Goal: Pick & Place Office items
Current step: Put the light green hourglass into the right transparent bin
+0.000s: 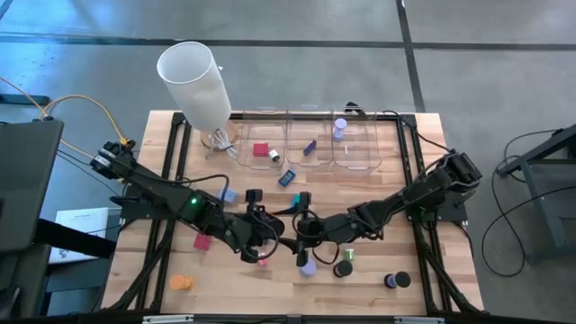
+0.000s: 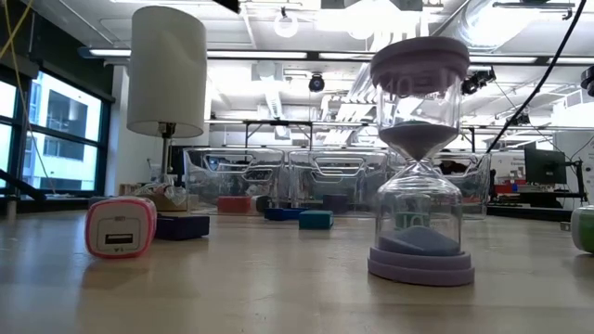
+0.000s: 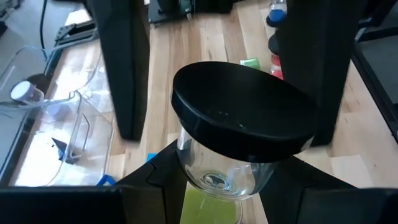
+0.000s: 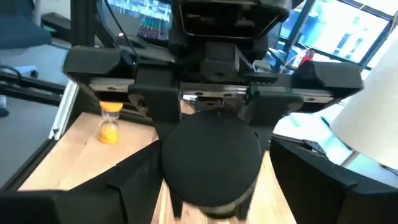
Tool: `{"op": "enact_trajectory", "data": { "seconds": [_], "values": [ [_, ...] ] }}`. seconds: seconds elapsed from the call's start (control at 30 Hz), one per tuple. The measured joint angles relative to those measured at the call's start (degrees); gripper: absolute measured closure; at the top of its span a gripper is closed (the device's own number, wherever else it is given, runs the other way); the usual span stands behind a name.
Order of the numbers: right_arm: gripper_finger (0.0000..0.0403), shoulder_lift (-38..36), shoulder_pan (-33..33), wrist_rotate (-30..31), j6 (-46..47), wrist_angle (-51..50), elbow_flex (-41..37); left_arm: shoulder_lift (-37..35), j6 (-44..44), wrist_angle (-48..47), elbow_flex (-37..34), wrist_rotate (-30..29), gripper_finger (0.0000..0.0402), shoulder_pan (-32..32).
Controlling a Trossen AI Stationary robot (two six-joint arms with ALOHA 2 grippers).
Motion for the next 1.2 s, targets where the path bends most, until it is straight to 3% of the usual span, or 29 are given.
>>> {"op": "enact_trajectory", "data": {
  "seconds": [0.57, 0.9, 1.2],
  "values": [
    [0.0126, 0.07, -0.67, -1.31, -0.75, -2.3, 0.07, 1.45, 3.07, 2.43, -0.09, 0.64, 0.025, 0.79],
    [0.0205, 0.07, -0.61, -1.46, -0.56, -4.7, 0.17, 1.43, 3.17, 2.86, -0.09, -0.08, 0.025, 0.05],
    [0.0206, 0.08, -0.19, -1.24, -0.55, -5.05, 0.17, 1.43, 3.35, 3.19, -0.09, 0.2, 0.025, -0.17]
  ]
}}
